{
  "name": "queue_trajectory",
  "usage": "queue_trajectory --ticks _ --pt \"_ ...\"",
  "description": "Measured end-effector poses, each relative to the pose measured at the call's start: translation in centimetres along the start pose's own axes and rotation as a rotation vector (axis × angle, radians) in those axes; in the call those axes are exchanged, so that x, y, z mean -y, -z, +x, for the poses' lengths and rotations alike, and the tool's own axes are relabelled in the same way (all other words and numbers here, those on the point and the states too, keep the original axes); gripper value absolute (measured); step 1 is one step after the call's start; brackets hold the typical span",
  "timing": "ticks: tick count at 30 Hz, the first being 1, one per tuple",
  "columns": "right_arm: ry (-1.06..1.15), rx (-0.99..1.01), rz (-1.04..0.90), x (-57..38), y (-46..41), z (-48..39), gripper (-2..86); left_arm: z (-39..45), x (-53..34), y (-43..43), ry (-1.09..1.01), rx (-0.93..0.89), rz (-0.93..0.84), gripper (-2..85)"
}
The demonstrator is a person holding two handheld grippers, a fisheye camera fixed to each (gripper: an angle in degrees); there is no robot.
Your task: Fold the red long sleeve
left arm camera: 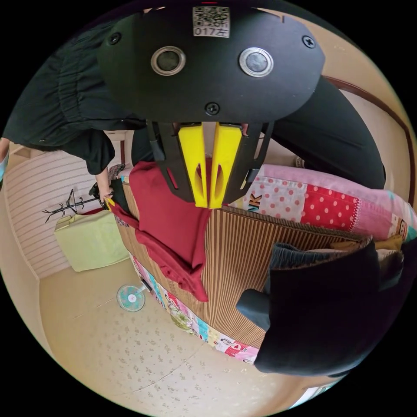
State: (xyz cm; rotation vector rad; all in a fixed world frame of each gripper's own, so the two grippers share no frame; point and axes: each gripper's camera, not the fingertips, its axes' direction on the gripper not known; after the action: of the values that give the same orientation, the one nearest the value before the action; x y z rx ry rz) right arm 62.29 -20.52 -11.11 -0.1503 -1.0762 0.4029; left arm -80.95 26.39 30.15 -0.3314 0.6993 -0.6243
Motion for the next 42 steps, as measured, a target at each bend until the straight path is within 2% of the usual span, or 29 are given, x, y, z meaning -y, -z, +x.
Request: queue_trajectory --ticks 2,4,6,8,10,12,16,19,22,25,28,32,35,37,39,41,42 --pt "0.02 -0.002 -0.076 1.5 -2.1 -0.9 11.4 0.3 0.5 -0.1 0.0 -0.004 0.003 -0.9" --pt "-0.006 -0.092 -0.178 2.0 -5.9 -1.3 11.2 0.7 0.8 -0.3 -0.002 0.001 0.001 -0.9" --pt "-0.064 -0.156 -0.16 1.8 -6.5 -1.3 8.9 0.8 1.0 -0.5 0.003 0.003 -0.011 -0.9" --pt "-0.125 -0.057 -0.08 1.7 -4.3 -1.4 5.0 0.6 1.1 -0.2 0.021 -0.003 -0.01 -0.9" --pt "-0.109 0.188 0.098 -0.3 1.5 -1.4 3.5 0.1 1.1 0.6 0.045 -0.032 0.023 -0.9" --pt "-0.093 0.237 0.188 -3.3 5.3 -0.4 2.5 -0.4 1.1 1.1 0.057 -0.041 0.044 -0.9" --pt "-0.228 0.117 0.193 -10.9 7.6 6.9 1.4 -1.7 1.0 0.9 0.09 -0.05 0.028 -0.9" --pt "-0.256 0.179 0.163 -13.3 7.9 10.5 2.7 -2.6 1.5 -0.1 0.108 -0.069 -0.01 -0.9" --pt "-0.173 0.177 0.193 -11.1 9.0 9.1 7.3 -2.4 2.5 -0.6 0.086 -0.086 -0.022 -0.9" --pt "-0.194 0.155 0.182 -7.4 7.8 8.5 10.2 -1.6 3.3 -0.7 0.053 -0.095 -0.012 -0.9" --pt "-0.345 0.017 0.043 -5.1 3.3 9.7 9.4 -1.3 3.2 -0.8 0.04 -0.113 0.011 -0.9" --pt "-0.409 -0.065 0.093 -5.8 1.5 9.0 6.0 -2.3 1.7 -0.6 0.071 -0.12 0.033 -0.9" --pt "-0.303 -0.102 0.197 -7.4 2.1 2.8 4.2 -3.9 -0.1 0.2 0.116 -0.112 0.064 -0.9" --pt "-0.078 -0.181 0.265 -10.2 1.1 -5.2 3.6 -5.0 -1.2 0.6 0.136 -0.095 0.086 -0.9" --pt "0.038 -0.241 0.314 -13.1 -0.4 -11.1 3.4 -5.7 -1.5 0.4 0.161 -0.1 0.086 -0.9" --pt "0.195 -0.14 0.313 -16.5 -2.6 -16.6 3.3 -5.9 -1.6 0.1 0.168 -0.131 0.091 -0.9" --pt "0.296 -0.016 0.272 -19.0 -4.5 -20.0 3.2 -5.7 -1.6 0.0 0.153 -0.147 0.094 -0.9"
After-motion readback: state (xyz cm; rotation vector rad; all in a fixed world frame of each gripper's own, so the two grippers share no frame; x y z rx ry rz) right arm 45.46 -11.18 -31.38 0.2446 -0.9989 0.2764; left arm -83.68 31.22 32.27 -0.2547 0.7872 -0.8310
